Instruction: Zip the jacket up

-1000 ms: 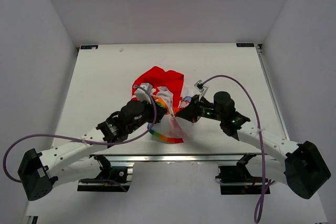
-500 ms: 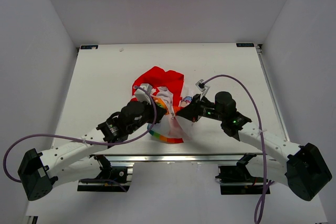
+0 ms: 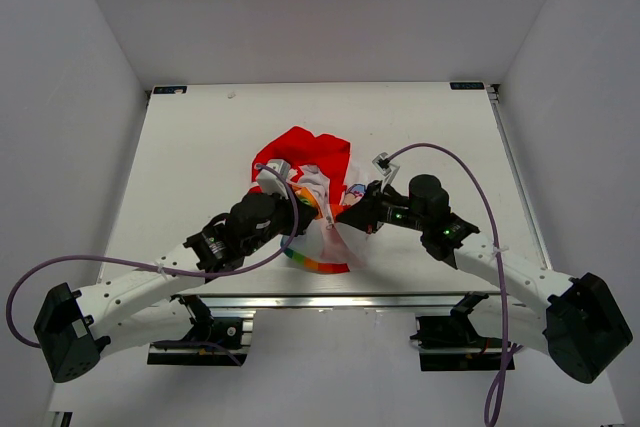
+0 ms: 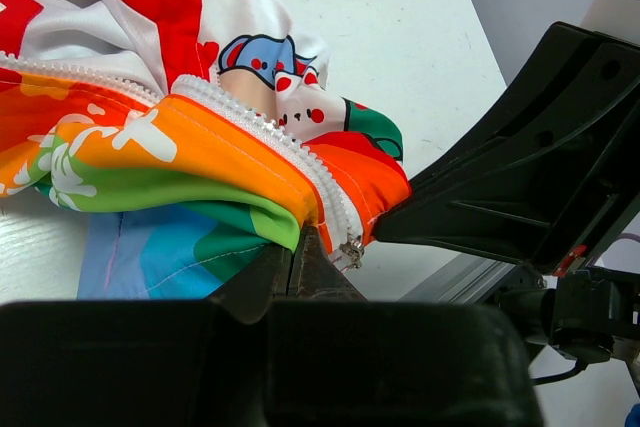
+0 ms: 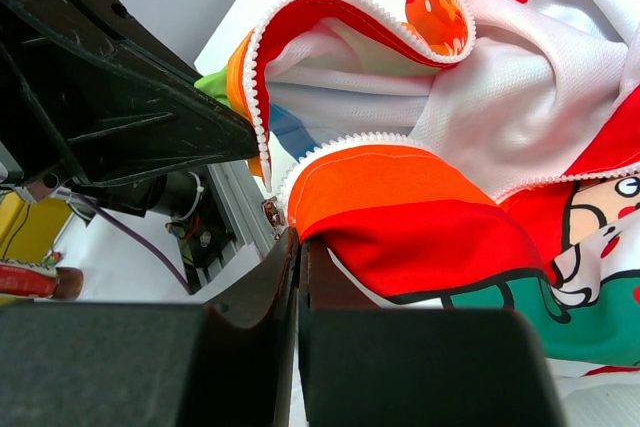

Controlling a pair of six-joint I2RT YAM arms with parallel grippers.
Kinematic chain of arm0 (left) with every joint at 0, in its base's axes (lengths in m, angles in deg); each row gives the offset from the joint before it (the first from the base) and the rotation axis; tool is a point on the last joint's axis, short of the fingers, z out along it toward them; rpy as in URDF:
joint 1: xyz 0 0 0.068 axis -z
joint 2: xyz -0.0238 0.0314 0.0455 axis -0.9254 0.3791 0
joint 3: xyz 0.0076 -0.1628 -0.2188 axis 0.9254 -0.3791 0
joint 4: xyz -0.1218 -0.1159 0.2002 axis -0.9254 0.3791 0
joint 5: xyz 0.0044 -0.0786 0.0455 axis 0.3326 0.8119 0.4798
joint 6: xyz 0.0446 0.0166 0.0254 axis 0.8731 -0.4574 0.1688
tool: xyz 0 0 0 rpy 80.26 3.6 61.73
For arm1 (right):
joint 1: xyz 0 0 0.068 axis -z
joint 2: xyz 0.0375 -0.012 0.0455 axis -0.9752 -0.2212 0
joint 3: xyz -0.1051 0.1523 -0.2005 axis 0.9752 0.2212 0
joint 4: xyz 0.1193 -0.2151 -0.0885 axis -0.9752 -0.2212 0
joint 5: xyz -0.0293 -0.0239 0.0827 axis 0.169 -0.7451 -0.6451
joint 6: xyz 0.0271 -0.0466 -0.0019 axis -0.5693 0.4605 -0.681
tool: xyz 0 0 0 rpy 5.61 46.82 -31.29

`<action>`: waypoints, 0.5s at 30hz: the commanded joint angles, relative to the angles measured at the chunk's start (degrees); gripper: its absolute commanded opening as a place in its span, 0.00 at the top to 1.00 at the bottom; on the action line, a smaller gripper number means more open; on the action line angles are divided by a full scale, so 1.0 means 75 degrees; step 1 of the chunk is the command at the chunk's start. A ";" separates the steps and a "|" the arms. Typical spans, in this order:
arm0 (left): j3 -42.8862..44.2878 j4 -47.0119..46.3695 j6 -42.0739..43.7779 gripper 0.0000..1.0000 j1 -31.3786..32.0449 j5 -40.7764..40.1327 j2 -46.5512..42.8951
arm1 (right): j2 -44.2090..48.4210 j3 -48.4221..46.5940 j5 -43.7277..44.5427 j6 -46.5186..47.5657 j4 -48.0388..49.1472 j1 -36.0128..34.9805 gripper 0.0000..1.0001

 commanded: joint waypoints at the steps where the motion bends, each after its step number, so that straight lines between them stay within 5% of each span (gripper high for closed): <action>1: -0.0016 -0.0218 0.0051 1.00 -0.0034 0.0093 -0.0115 | 0.0113 -0.0173 0.0044 -0.0092 0.0271 0.0027 1.00; 15: -0.0098 -0.0289 0.0039 1.00 -0.0034 0.0233 -0.0161 | -0.0039 -0.0348 0.0161 -0.0197 0.0423 0.0027 1.00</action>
